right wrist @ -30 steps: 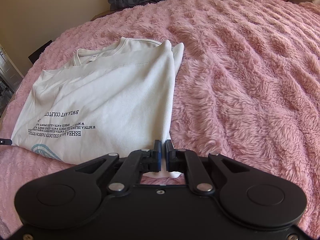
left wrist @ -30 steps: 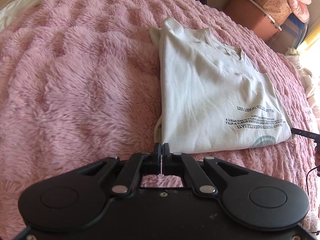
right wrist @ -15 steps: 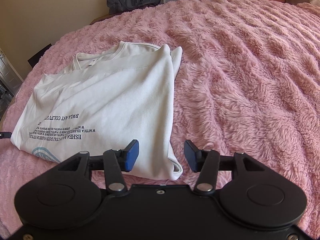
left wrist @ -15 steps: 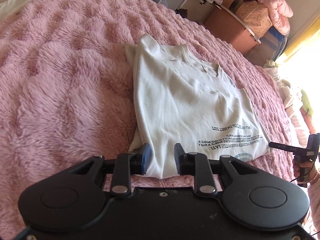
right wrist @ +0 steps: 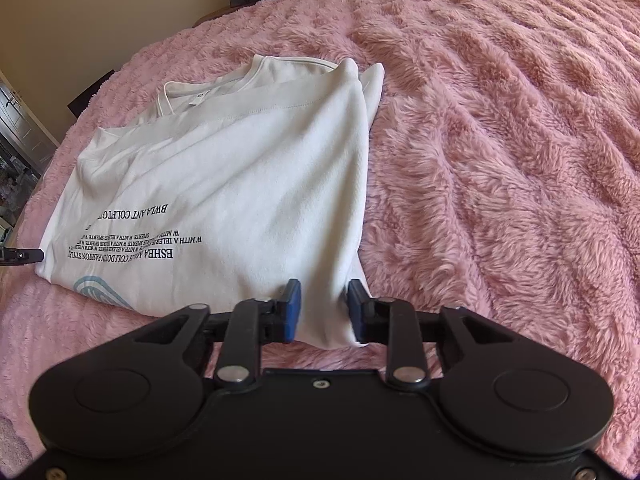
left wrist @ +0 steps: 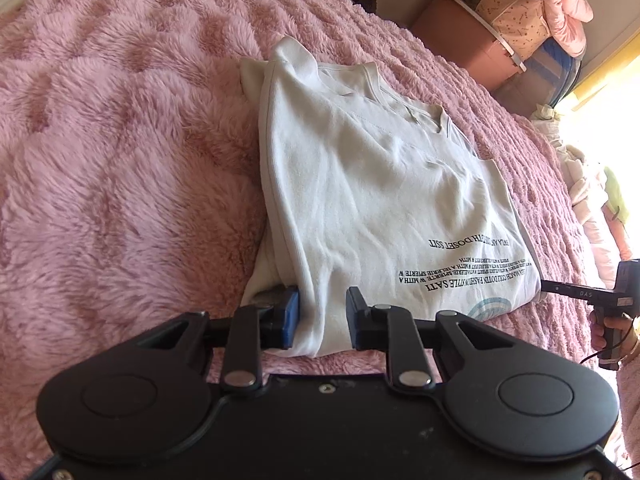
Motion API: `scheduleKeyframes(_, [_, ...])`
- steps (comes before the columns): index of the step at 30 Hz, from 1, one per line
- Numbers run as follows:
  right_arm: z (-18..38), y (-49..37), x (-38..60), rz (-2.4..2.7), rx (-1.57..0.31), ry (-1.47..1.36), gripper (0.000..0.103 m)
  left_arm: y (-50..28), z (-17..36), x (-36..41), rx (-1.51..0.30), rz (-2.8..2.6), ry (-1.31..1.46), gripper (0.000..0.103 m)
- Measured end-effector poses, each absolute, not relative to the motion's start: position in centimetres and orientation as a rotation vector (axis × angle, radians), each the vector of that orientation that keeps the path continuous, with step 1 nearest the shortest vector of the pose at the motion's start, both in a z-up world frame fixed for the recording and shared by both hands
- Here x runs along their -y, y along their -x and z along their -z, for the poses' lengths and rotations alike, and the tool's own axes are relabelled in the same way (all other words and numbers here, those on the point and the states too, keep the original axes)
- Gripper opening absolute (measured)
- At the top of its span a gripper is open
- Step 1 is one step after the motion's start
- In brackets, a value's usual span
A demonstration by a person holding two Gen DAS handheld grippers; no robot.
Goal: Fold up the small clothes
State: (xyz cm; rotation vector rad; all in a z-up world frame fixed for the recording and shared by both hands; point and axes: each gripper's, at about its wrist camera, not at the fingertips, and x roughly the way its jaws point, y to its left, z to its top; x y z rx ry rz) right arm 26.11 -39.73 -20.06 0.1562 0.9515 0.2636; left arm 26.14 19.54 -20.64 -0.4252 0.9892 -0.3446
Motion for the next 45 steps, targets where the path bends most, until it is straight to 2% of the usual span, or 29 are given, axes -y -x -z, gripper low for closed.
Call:
scheduleKeyframes(1, [20.1,-26.2,39.7,-0.260,-0.963,-0.155,0.008,-26.2,20.6,-19.3,-0.996,0.321,0.393,0.000])
scheduleKeyframes(12, [18.4,-24.7,40.9,-0.237,-0.912,-0.165,0.007,-25.2,18.9,-20.1,-1.078,0.263,0.334,0.000])
scheduleKeyframes(15, [18.6,-24.3,41.7,-0.235,-0.919,-0.190,0.007,-25.8,20.4,-20.4,-1.126,0.227,0.332,0.002])
scheduleKeyframes(16, [19.0,-24.4,41.6,-0.227,-0.928,-0.182,0.007,-26.3,21.4,-20.3,-1.163,0.235,0.329,0.004])
scheduleKeyframes(20, [21.6,-25.4,41.1,-0.218,-0.999,-0.187,0.008,-26.5,22.5,-19.9,-1.183,0.224,0.313,0.031])
scheduleKeyframes(21, [21.7,-25.5,41.1,-0.211,-1.000,-0.186,0.010,-26.3,22.2,-19.9,-1.175,0.224,0.313,0.038])
scheduleKeyframes(22, [21.6,-25.5,41.1,-0.204,-0.997,-0.185,0.013,-26.1,21.8,-20.0,-1.166,0.217,0.313,0.041])
scheduleKeyframes(23, [21.3,-25.5,41.2,-0.195,-0.988,-0.185,0.020,-25.8,21.1,-20.2,-1.147,0.193,0.314,0.042])
scheduleKeyframes(24, [21.0,-25.4,41.2,-0.182,-0.975,-0.180,0.026,-25.6,20.4,-20.4,-1.128,0.173,0.313,0.043])
scheduleKeyframes(25, [20.3,-25.2,41.2,-0.152,-0.947,-0.162,0.037,-25.6,19.4,-20.4,-1.098,0.160,0.300,0.043])
scheduleKeyframes(26, [19.5,-25.1,41.0,-0.127,-0.904,-0.132,0.038,-25.7,18.6,-20.2,-1.063,0.148,0.285,0.043])
scheduleKeyframes(30, [16.8,-25.9,38.5,-0.191,-0.781,-0.095,0.038,-27.3,15.6,-18.0,-0.893,0.181,0.251,0.046])
scheduleKeyframes(36, [16.4,-28.5,30.7,-0.381,-0.741,0.000,0.038,-33.8,16.5,-12.7,-0.793,0.325,0.278,0.048])
scheduleKeyframes(45, [19.5,-27.8,27.8,-0.463,-0.799,0.087,0.037,-42.7,21.8,-13.3,-0.871,0.123,0.271,0.043])
